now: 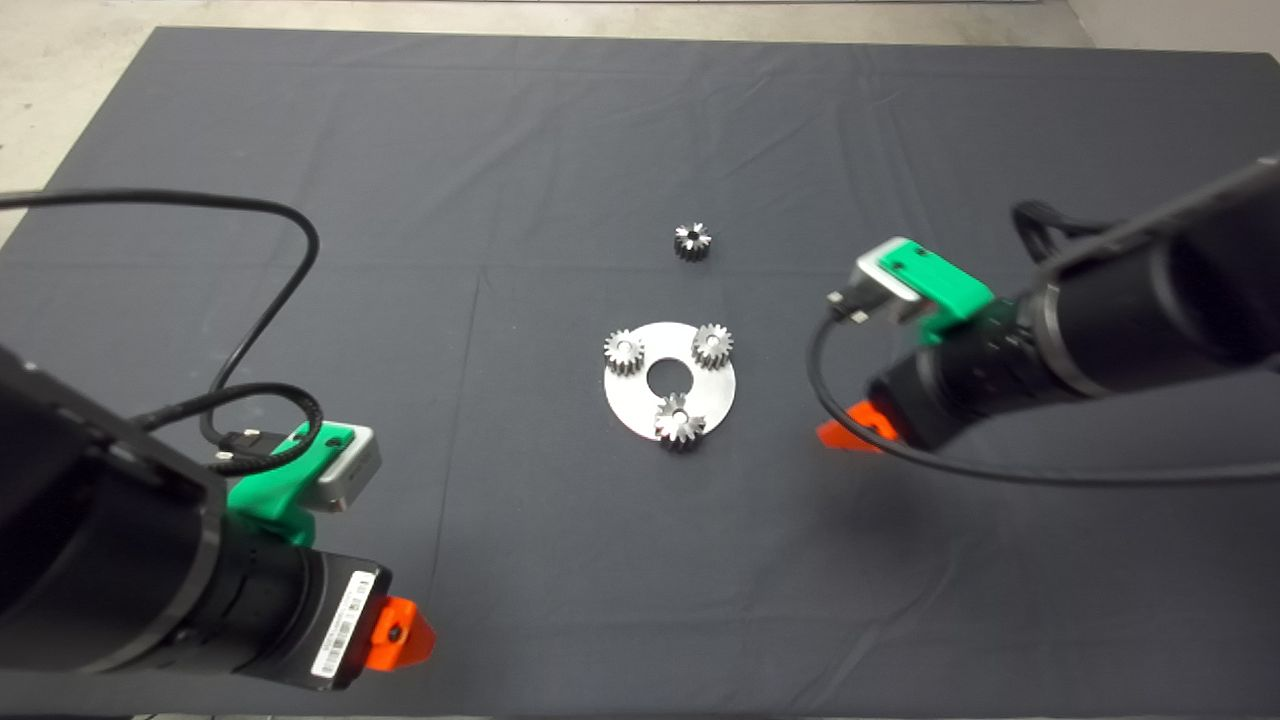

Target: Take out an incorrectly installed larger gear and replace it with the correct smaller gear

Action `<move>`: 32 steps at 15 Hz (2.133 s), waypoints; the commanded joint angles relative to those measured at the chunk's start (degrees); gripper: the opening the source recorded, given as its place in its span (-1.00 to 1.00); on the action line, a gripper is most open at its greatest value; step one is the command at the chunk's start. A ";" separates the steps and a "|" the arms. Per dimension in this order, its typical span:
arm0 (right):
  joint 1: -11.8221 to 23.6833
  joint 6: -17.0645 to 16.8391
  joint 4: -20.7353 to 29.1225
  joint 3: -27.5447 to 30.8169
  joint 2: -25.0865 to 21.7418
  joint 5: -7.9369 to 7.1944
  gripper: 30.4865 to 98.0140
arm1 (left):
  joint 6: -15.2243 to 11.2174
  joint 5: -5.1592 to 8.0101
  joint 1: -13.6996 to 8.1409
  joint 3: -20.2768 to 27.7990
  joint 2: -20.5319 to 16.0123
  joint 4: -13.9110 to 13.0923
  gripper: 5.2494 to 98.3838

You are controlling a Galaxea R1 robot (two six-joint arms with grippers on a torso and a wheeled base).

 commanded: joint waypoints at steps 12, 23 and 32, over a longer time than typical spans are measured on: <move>-10.49 -4.40 -14.27 -11.10 17.57 6.66 0.99 | -0.19 1.40 -0.91 0.85 0.01 -0.48 1.00; -16.23 -6.89 -23.81 -10.57 16.96 -1.14 0.99 | -0.19 1.49 -0.91 0.93 0.10 -0.45 1.00; -18.61 -8.82 -26.85 -10.57 15.29 -1.84 0.99 | -0.37 1.49 -0.91 0.93 0.01 -0.43 1.00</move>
